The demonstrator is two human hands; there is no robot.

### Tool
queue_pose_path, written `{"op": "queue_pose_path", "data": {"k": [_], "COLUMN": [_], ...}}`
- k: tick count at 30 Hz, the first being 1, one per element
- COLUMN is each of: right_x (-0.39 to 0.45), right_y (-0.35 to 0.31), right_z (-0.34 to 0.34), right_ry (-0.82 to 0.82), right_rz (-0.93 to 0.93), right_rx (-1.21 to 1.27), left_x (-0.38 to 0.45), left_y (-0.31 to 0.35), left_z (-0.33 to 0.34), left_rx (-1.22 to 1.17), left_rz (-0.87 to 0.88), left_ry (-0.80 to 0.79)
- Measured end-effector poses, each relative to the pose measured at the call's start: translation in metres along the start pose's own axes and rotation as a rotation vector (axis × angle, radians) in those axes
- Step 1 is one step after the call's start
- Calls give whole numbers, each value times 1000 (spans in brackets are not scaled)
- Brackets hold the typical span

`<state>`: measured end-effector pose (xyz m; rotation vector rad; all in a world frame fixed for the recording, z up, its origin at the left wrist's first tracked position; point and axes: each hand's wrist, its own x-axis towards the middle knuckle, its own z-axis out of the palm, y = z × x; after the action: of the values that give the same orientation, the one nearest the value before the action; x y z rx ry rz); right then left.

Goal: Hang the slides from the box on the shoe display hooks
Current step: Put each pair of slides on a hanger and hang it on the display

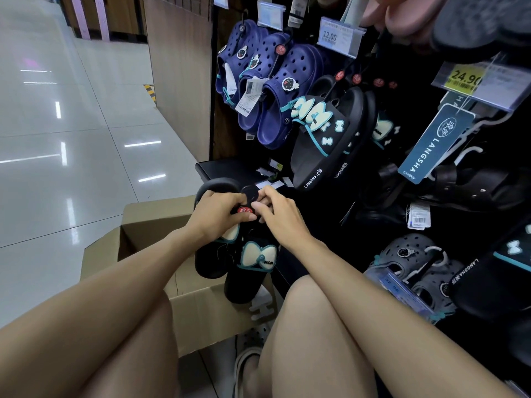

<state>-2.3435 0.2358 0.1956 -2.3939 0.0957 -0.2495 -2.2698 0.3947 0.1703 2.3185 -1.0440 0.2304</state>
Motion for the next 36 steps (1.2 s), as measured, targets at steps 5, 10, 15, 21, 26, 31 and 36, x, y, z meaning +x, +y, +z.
{"op": "queue_pose_path", "data": {"k": [5, 10, 15, 21, 26, 31, 36], "right_x": [1, 0, -1, -2, -2, -2, -3], "right_y": [-4, -7, -5, -6, -5, -6, -6], "right_z": [0, -4, -8, -9, -10, -10, -10], "right_ry": [67, 133, 206, 231, 325, 324, 341], "right_rz": [23, 24, 21, -4, -7, -31, -48], "right_rx": [-6, -67, -86, -111, -40, -55, -50], "left_x": [1, 2, 1, 0, 1, 4, 3], "left_y": [6, 5, 5, 12, 16, 15, 11], "left_z": [1, 4, 1, 0, -2, -4, 0], "left_rx": [-42, -111, -179, -189, -206, -222, -129], "left_rz": [33, -107, -171, -114, -87, -178, -126], "left_ry": [-10, -57, -91, -54, 98, 65, -4]}}
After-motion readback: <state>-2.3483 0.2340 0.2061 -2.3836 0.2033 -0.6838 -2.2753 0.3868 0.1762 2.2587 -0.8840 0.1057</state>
